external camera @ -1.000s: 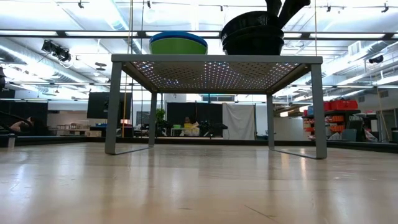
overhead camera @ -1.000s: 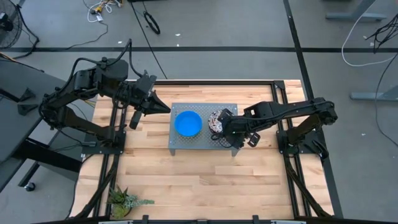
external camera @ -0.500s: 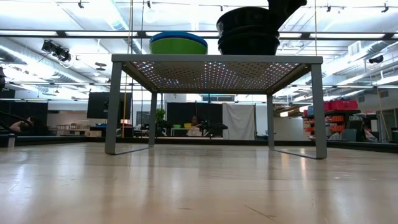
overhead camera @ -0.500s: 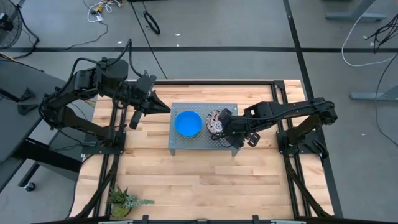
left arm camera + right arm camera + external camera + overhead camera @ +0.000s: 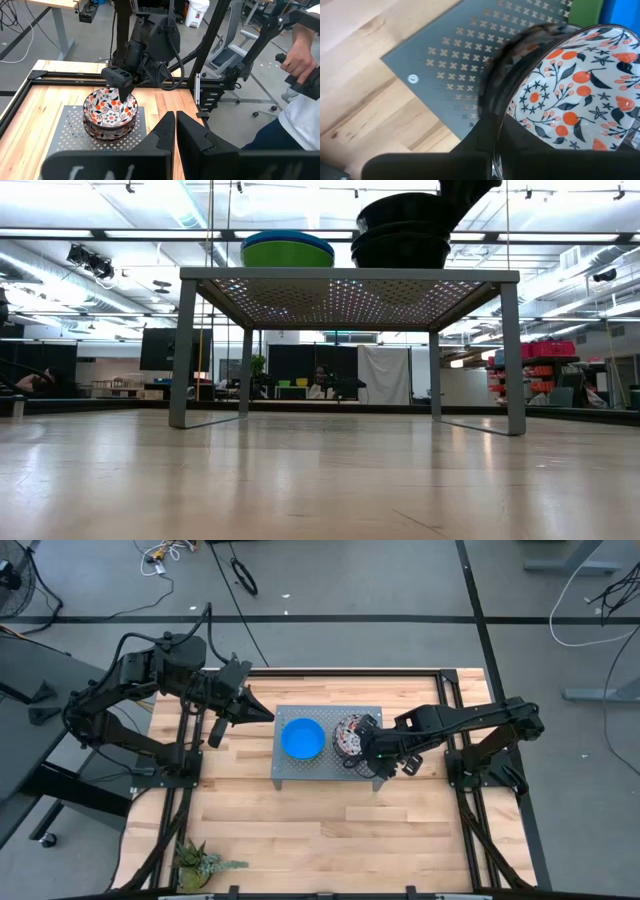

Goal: Pick & Place Mini bowls
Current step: Stack the white patterned bowl on top of the white patterned bowl on the shelf

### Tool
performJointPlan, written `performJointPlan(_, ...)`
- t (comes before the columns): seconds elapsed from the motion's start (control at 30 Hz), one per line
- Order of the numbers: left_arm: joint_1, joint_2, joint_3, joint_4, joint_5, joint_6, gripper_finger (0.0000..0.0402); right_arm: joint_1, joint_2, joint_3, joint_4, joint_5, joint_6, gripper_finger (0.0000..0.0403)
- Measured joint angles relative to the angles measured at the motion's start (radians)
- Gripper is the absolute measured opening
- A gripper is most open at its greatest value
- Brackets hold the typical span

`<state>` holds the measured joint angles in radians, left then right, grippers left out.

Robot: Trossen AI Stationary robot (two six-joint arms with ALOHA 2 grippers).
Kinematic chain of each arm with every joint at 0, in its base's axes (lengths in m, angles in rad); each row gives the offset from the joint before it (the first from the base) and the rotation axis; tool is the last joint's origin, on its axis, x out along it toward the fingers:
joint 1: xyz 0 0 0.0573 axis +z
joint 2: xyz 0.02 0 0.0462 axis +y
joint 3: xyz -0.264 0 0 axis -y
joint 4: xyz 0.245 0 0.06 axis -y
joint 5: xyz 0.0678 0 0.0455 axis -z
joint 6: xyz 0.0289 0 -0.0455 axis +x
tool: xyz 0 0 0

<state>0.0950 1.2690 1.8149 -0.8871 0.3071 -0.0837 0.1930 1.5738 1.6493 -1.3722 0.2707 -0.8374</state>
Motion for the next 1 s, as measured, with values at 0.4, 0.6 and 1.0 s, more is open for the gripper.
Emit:
performJointPlan(0.4, 0.000, 0.000, 0.000, 0.000, 0.000, 0.002, 0.0018, 0.007, 0.000, 0.000, -0.009, -0.002, 0.008, 0.0014)
performJointPlan(0.6, 0.000, 0.000, 0.000, 0.000, 0.000, -0.003, 0.0018, 0.007, 0.000, 0.000, -0.007, -0.001, -0.008, 0.0034)
performJointPlan(1.0, 0.000, 0.000, 0.000, 0.000, 0.000, -0.003, 0.0018, 0.007, -0.001, 0.000, -0.005, 0.001, -0.009, 0.0045)
